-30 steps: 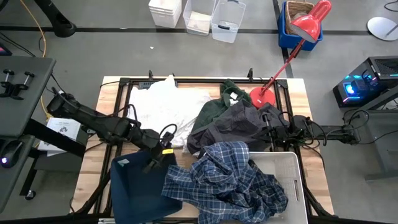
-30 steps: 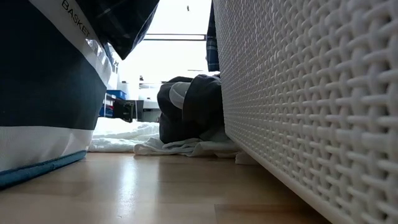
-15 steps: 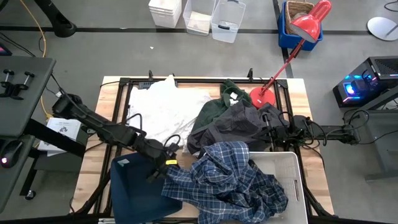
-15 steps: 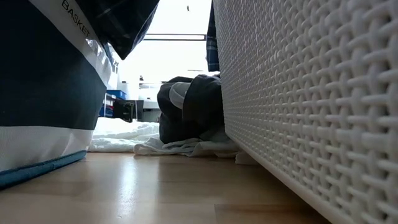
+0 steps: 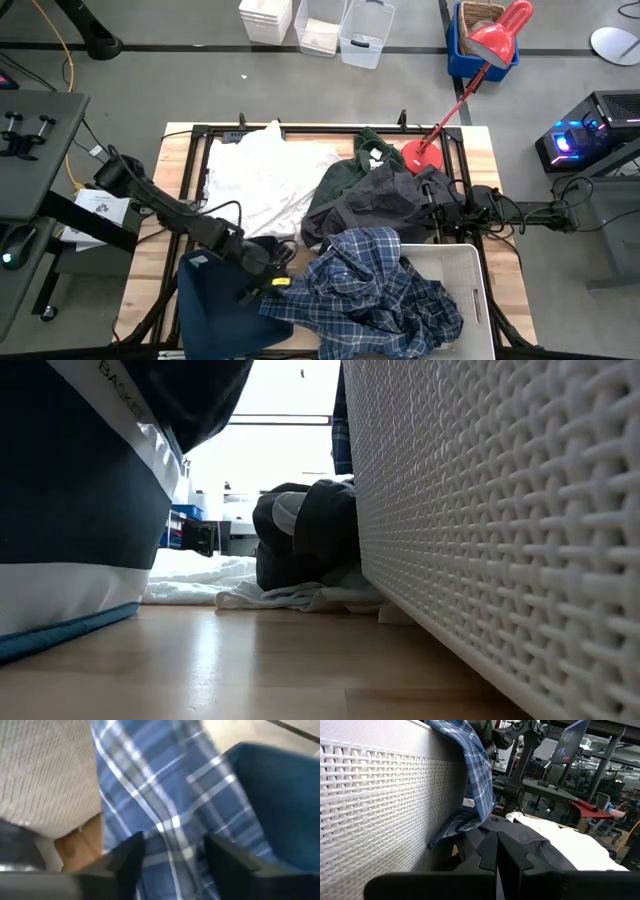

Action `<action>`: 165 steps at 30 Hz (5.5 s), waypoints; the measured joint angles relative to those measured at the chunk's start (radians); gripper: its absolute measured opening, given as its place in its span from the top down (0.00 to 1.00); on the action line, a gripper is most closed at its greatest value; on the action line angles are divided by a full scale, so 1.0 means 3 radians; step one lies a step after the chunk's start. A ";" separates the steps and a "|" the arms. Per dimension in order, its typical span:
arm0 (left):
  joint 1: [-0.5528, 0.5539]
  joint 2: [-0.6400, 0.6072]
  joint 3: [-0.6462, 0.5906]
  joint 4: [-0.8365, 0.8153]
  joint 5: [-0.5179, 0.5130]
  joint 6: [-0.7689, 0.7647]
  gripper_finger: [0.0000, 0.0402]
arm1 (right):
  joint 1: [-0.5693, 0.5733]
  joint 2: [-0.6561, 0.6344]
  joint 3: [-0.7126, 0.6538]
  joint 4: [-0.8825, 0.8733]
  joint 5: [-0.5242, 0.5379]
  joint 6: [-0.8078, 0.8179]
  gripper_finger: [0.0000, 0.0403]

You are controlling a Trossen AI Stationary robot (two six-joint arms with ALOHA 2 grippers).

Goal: Sort clothes
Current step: Put the blue checkered long-sleeve shirt into the white laundry bin

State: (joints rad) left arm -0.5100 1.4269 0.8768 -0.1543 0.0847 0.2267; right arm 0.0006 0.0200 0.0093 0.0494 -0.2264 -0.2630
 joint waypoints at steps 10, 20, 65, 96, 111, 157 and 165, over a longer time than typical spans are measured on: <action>-0.0229 -0.0212 0.0339 0.0080 -0.0179 -0.0285 0.99 | -0.0001 0.0017 0.0000 0.0001 0.0001 0.0001 1.00; -0.0210 -0.0678 0.1076 0.0342 -0.0477 0.0278 1.00 | -0.0001 0.0024 0.0000 0.0001 0.0004 0.0001 1.00; 0.0574 0.2392 0.4869 -0.0617 0.0564 -0.0308 0.43 | 0.0000 0.0022 0.0000 -0.0005 0.0029 -0.0001 1.00; 0.0493 0.0410 0.1238 -0.0272 -0.1056 -0.1113 1.00 | 0.0000 0.0022 -0.0001 -0.0004 0.0034 -0.0001 1.00; 0.0221 0.1686 0.2564 0.0298 -0.0535 -0.0807 1.00 | 0.0000 0.0023 0.0000 -0.0005 0.0043 -0.0001 1.00; 0.0829 0.0175 -0.0295 0.2114 -0.0780 -0.1069 0.32 | -0.0001 0.0080 0.0000 -0.0002 0.0048 0.0005 1.00; 0.0858 0.0545 -0.0077 0.2071 -0.0858 -0.0897 0.31 | -0.0003 0.0121 0.0000 -0.0003 0.0065 0.0005 1.00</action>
State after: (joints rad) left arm -0.2526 1.5906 0.8538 0.4669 -0.1726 -0.0423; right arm -0.0002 0.0563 0.0093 0.0486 -0.2070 -0.2615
